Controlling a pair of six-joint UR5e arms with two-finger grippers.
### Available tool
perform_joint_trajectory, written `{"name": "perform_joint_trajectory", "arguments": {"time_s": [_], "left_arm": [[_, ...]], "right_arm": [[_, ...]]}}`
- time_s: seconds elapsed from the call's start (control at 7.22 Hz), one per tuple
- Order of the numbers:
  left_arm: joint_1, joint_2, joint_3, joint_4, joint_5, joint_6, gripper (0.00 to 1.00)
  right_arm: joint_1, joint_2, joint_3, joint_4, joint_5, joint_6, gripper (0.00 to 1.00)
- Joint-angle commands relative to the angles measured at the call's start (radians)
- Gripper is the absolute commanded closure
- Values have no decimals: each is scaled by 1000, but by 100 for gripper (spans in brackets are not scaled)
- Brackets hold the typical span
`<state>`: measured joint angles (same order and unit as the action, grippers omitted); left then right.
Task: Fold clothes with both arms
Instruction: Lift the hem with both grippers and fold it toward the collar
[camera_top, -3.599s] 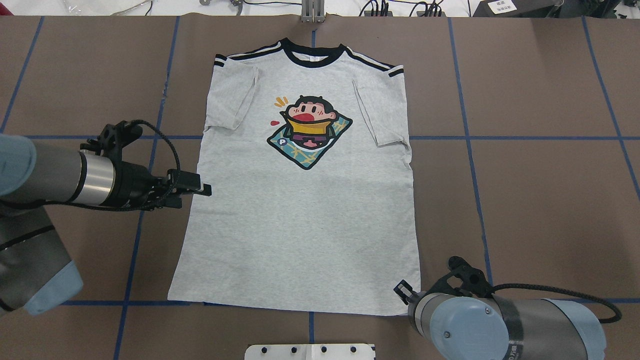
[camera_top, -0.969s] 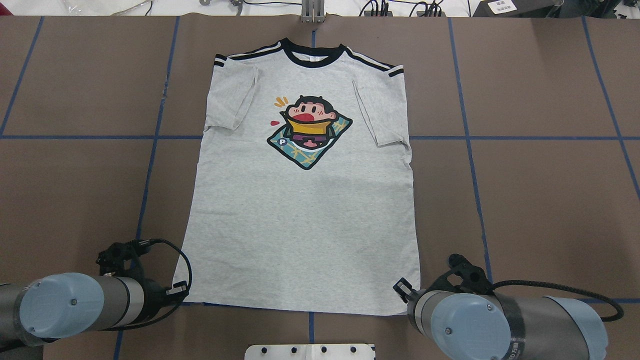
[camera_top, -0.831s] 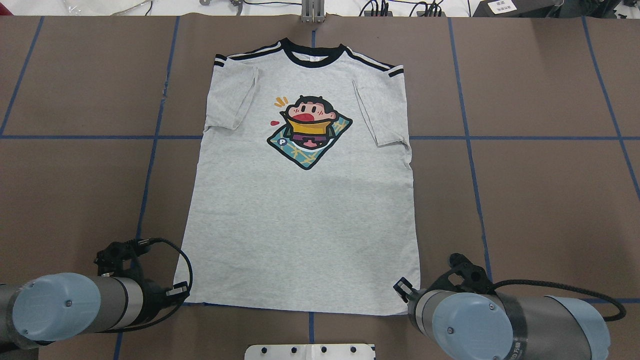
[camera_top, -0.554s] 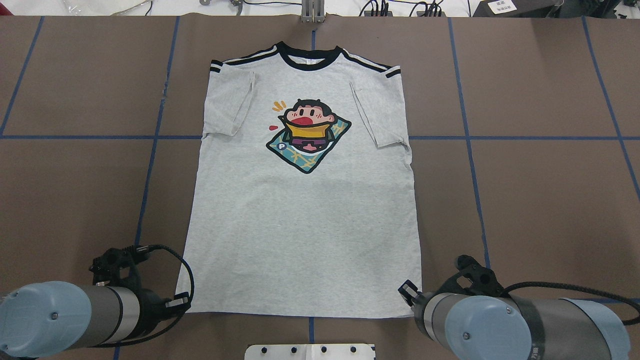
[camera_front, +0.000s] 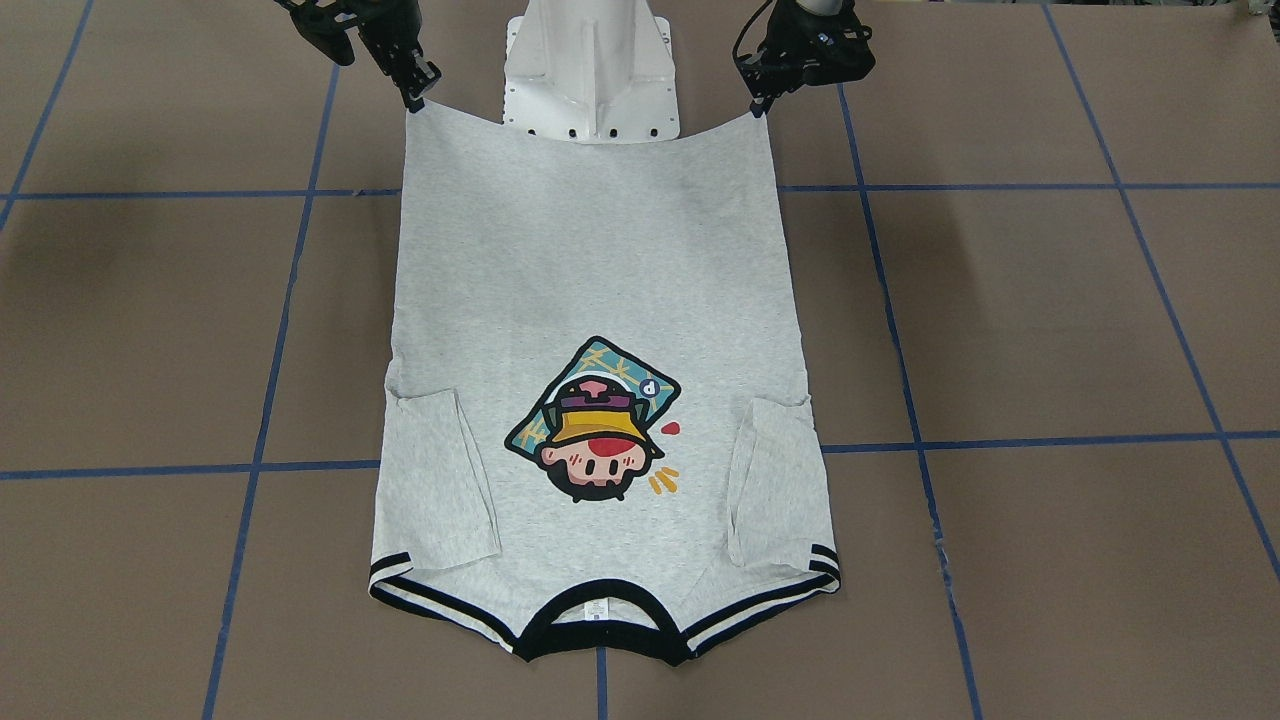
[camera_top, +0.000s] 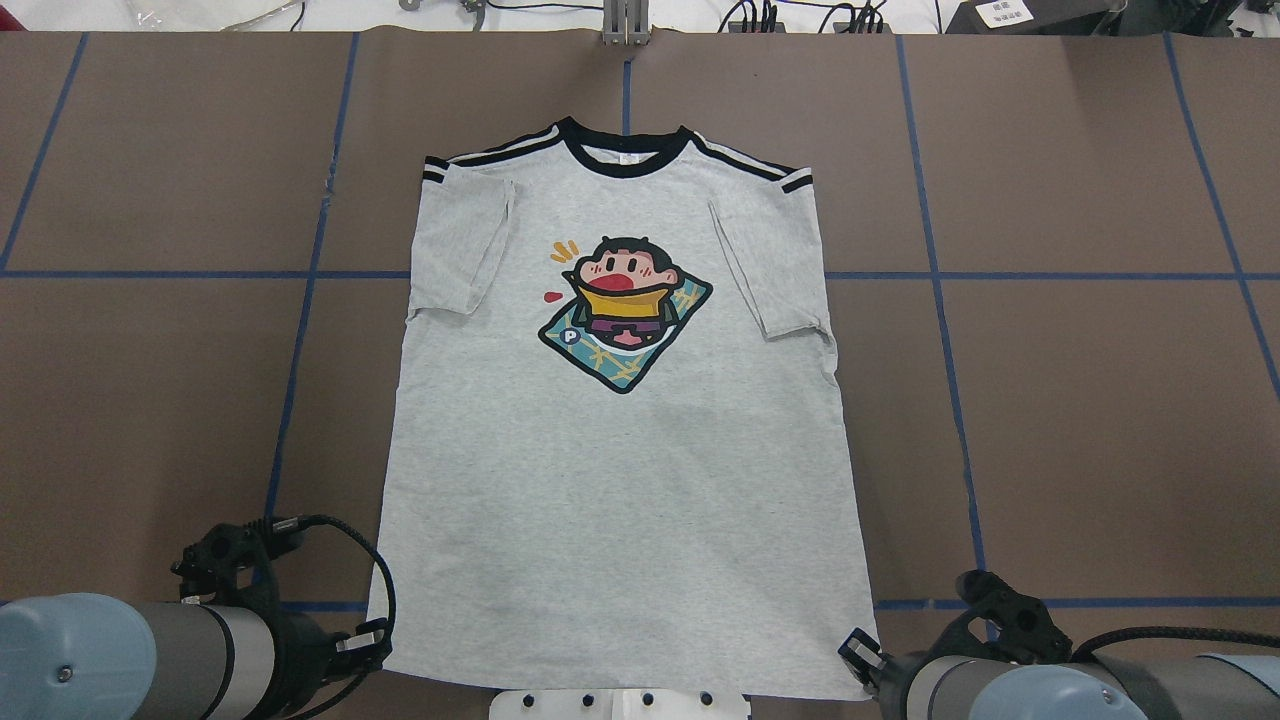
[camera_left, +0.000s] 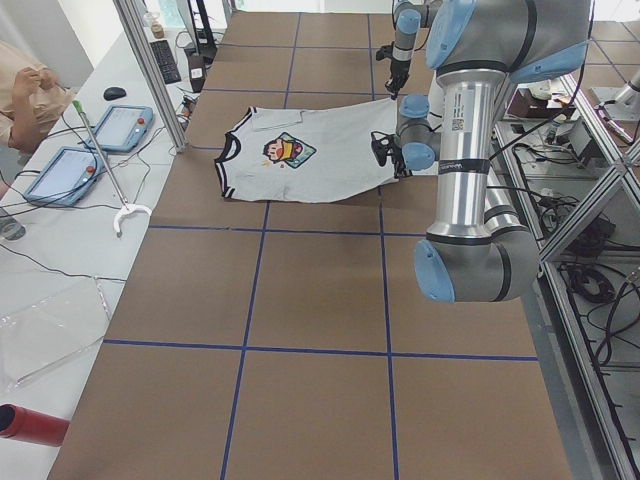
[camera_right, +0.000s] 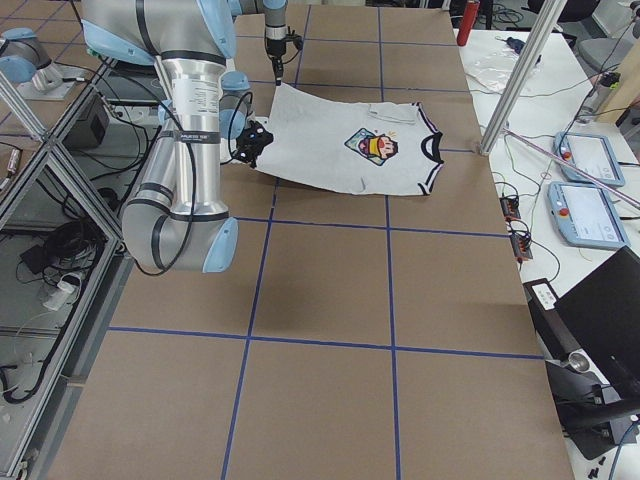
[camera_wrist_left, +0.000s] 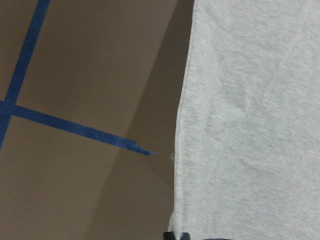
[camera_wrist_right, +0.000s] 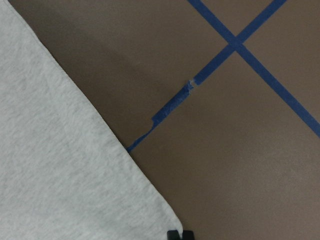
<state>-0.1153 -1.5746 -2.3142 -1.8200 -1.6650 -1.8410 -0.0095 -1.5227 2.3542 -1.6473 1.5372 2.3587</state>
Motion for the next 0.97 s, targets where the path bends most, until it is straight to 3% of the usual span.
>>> {"name": "perform_joint_trajectory", "arguments": {"time_s": [0.0,0.14,0.42,0.55,0.83], "left_arm": [[-26,-4,-46,1,-2,5,100],[-93,-10,-45,1,-4,31,100],[-232,-121,5,10,-2,155,100],[-402,-268,198,16,-4,289,100],[-506,-361,342,7,-4,377,100]], "right_arm": [[60,-5,14,0,-2,-1,100],[113,2,11,0,0,-12,100],[205,85,-30,-2,1,-112,100],[384,205,-171,-3,17,-282,100],[543,306,-313,-17,104,-442,100]]}}
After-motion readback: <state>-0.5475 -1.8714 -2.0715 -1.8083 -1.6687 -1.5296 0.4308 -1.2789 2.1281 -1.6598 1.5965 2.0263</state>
